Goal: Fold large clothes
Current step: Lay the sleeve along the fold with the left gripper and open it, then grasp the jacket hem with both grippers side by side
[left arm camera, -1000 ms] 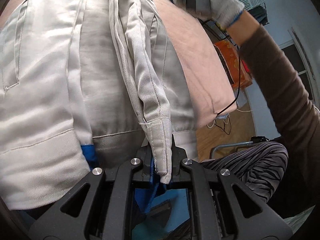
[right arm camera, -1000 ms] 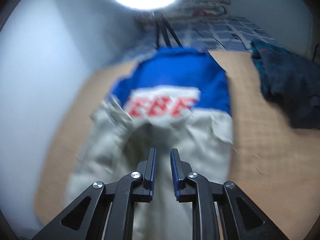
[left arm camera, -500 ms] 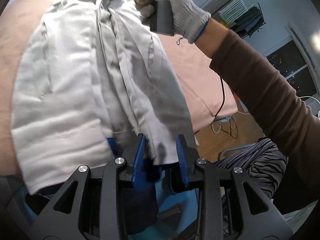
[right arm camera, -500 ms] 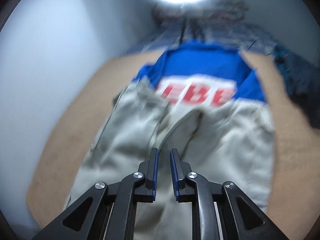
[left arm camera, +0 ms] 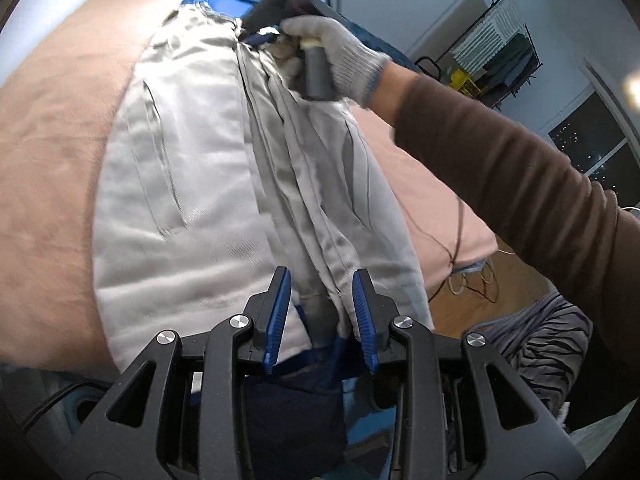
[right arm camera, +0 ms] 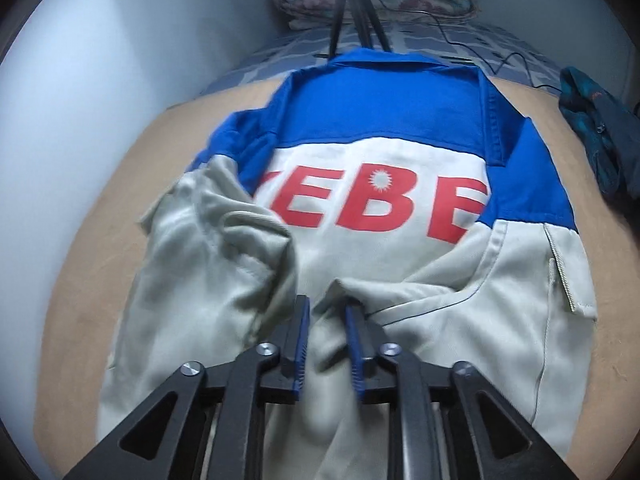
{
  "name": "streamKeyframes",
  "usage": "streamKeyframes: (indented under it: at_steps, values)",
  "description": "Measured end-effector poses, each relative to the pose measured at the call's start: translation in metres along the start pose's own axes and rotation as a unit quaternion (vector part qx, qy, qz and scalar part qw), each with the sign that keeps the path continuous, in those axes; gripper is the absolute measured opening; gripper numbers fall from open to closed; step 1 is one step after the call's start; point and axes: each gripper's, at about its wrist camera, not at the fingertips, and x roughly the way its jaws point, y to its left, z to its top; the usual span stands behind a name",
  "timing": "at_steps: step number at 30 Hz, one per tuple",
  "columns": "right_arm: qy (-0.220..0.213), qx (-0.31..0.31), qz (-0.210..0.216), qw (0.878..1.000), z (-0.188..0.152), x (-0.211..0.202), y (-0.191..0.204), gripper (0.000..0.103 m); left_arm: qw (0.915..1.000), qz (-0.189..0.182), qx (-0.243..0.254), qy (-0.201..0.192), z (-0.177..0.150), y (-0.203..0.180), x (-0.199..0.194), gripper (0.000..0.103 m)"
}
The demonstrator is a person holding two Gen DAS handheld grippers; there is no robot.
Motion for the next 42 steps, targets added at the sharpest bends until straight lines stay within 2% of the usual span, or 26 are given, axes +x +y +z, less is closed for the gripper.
streamKeyframes:
  at_steps: [4, 6, 11, 14, 18, 20, 21, 24, 27, 29, 31, 33, 34, 35, 36, 38, 40, 42]
  values:
    - [-0.022, -0.006, 0.042, 0.999, -0.025, -0.049, -0.004, 0.021, 0.9996, 0.011, -0.012, -0.021, 0.003, 0.015, -0.017, 0.031]
    - [-0.020, -0.042, 0.037, 0.998, -0.051, -0.076, 0.000, 0.021, 0.9992, 0.016, -0.022, -0.030, 0.004, 0.024, -0.023, 0.031]
    - [0.017, -0.130, 0.038, 0.991, -0.143, -0.122, 0.018, 0.021, 0.9984, 0.024, -0.041, -0.029, 0.004, 0.043, -0.025, 0.031]
    - [0.040, -0.162, 0.059, 0.984, -0.199, -0.140, 0.030, 0.021, 0.9977, 0.035, -0.051, -0.025, 0.003, 0.051, -0.022, 0.031]
    - [0.080, -0.222, 0.082, 0.968, -0.271, -0.150, 0.053, 0.021, 0.9960, 0.046, -0.070, -0.032, 0.001, 0.064, -0.023, 0.031]
    - [0.069, -0.254, 0.059, 0.963, -0.301, -0.162, 0.062, 0.021, 0.9953, 0.049, -0.075, -0.037, 0.002, 0.069, -0.025, 0.031]
    - [0.067, -0.253, 0.055, 0.963, -0.307, -0.169, 0.060, 0.021, 0.9948, 0.054, -0.075, -0.041, 0.004, 0.072, -0.027, 0.031]
    - [0.070, -0.203, 0.087, 0.973, -0.310, -0.193, 0.042, 0.023, 0.9936, 0.067, -0.078, -0.046, 0.011, 0.084, -0.030, 0.031]
    - [0.042, -0.181, 0.081, 0.979, -0.315, -0.221, 0.027, 0.027, 0.9932, 0.068, -0.076, -0.057, 0.026, 0.095, -0.033, 0.031]
    - [0.022, -0.160, 0.092, 0.982, -0.320, -0.233, 0.020, 0.030, 0.9942, 0.069, -0.059, -0.058, 0.031, 0.097, -0.029, 0.031]
    - [0.023, -0.155, 0.104, 0.982, -0.327, -0.234, 0.019, 0.030, 0.9964, 0.057, -0.050, -0.037, 0.028, 0.098, -0.017, 0.031]
    - [0.042, -0.175, 0.112, 0.977, -0.346, -0.228, 0.030, 0.029, 0.9978, 0.038, -0.055, -0.005, 0.015, 0.100, 0.001, 0.031]
    - [0.056, -0.197, 0.104, 0.973, -0.358, -0.222, 0.037, 0.029, 0.9975, 0.036, -0.057, 0.022, 0.004, 0.100, 0.014, 0.031]
    - [0.065, -0.216, 0.095, 0.970, -0.368, -0.218, 0.044, 0.029, 0.9974, 0.040, -0.050, 0.032, -0.007, 0.100, 0.022, 0.031]
    - [0.072, -0.234, 0.085, 0.966, -0.376, -0.214, 0.048, 0.029, 0.9983, 0.049, -0.031, 0.011, -0.013, 0.095, 0.020, 0.031]
    - [0.076, -0.234, 0.086, 0.965, -0.383, -0.212, 0.047, 0.029, 0.9974, 0.067, 0.018, 0.018, -0.015, 0.082, 0.018, 0.031]
    - [0.070, -0.208, 0.103, 0.970, -0.378, -0.219, 0.038, 0.027, 0.9981, 0.055, 0.011, 0.025, -0.015, 0.084, 0.013, 0.031]
    - [0.047, -0.177, 0.118, 0.976, -0.366, -0.234, 0.026, 0.034, 0.9989, 0.042, -0.013, 0.020, -0.015, 0.089, 0.004, 0.031]
